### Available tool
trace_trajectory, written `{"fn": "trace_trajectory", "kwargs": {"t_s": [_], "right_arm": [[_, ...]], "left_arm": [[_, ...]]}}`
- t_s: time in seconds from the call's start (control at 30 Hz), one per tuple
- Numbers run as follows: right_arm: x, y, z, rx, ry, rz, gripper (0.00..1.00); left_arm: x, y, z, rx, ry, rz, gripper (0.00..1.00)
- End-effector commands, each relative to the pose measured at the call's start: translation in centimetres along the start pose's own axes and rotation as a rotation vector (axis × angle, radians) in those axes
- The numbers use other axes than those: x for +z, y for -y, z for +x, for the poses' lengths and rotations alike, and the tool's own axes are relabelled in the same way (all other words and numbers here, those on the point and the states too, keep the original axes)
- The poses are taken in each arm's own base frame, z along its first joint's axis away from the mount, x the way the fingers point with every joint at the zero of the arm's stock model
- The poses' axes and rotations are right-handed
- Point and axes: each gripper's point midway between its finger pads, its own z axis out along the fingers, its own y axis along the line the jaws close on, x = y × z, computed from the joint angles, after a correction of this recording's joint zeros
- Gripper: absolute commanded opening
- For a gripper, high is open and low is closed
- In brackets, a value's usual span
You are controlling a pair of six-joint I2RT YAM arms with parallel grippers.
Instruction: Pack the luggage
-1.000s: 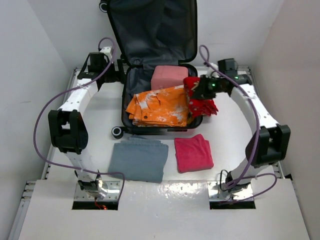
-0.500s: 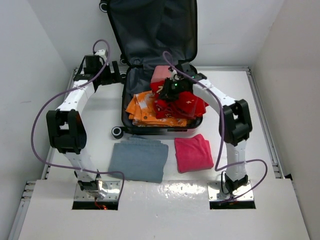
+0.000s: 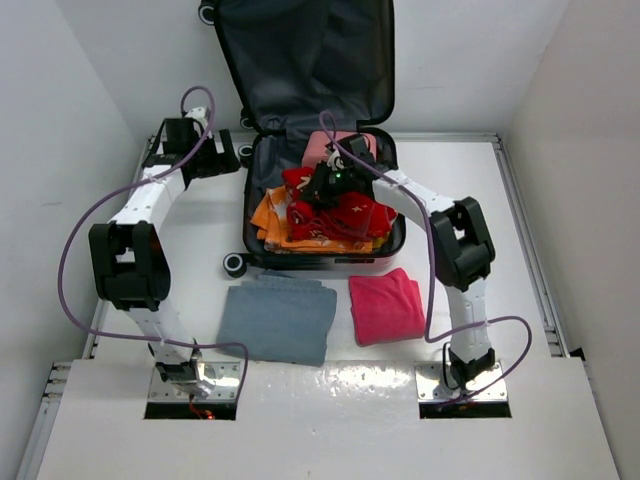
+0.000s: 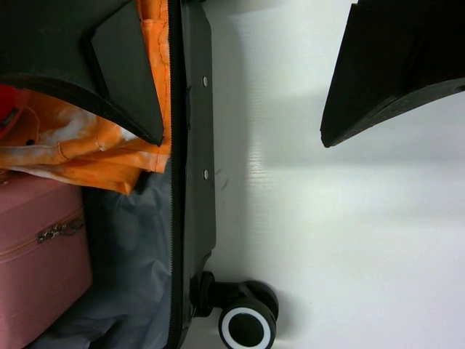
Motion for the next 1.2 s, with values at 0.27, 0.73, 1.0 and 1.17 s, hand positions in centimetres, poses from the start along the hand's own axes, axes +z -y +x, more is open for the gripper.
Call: {"fn": "trace_trajectory", "kwargs": {"t_s": [0.27,0.73,1.0,1.17], "right_arm": [[-5.1,-5.6,-1.1,-0.112,0.006,-0.18,0.59],[-11.1,7.0,-4.3,-0.446,0.138,0.313,0.27],[-9.7,15.0,0.4,-0.581,-0.091,0.487,0.27],[-11.0,14.9,0.3,-0.547,-0.071,0.486,0.38]], "left_arm": [[-2.7,2.1,-3.3,0.041,0.095,0.094,0.94],[-5.9,18.9,-0.3,0.461,0.161,0.706,0.5],[-0.2,18.0,13.2,0.557,-0.203,0.631,0.44],[1.7,15.4,17.8,0.573,-0.352,0.524,0.71]]}}
